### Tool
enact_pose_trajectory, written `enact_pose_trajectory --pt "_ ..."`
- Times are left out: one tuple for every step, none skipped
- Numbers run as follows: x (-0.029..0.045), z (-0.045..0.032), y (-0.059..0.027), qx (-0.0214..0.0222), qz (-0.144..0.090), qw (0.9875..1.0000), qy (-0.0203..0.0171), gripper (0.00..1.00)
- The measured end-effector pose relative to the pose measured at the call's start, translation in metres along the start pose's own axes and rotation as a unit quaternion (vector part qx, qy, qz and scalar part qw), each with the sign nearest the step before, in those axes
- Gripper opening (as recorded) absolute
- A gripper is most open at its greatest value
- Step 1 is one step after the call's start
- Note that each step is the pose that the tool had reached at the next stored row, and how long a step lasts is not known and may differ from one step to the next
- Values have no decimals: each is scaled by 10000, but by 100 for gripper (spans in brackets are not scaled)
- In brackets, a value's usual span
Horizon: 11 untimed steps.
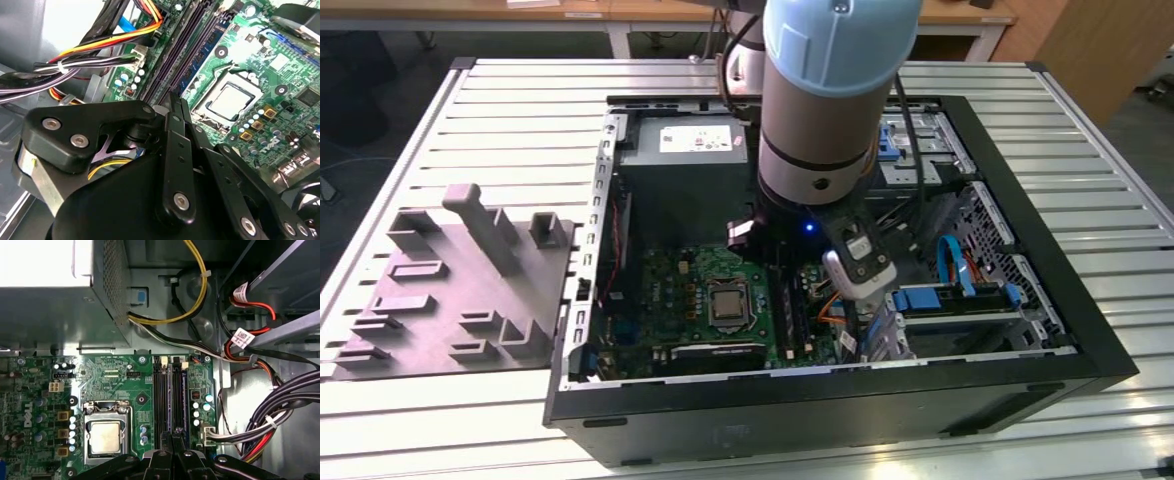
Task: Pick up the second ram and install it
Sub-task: 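Insert the second ram into the second slot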
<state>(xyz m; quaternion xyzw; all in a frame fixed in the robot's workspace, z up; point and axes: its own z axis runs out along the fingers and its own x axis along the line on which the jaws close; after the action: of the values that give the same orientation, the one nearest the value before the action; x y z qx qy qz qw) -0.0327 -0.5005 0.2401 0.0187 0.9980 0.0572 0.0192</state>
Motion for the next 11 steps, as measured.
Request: enact_pose_trajectory --pt "0 11 -4 -2 0 10000 0 11" --pt "1 17 -8 -2 0 10000 0 11" --pt "1 18 -9 -2 0 10000 1 11" --pt "0 20 -11 -2 0 10000 0 11" --pt "-2 21 -17 -3 -1 10000 1 11" --pt "-3 23 -24 -3 -1 10000 1 11" --pt "-5 24 -30 -3 0 10000 1 11" --pt "-8 25 -36 -3 0 10000 1 11" --pt "-10 27 -39 -2 0 10000 1 11" --pt "-9 36 -41 -7 1 10000 0 11" --pt "-8 45 -42 -11 2 10000 0 11"
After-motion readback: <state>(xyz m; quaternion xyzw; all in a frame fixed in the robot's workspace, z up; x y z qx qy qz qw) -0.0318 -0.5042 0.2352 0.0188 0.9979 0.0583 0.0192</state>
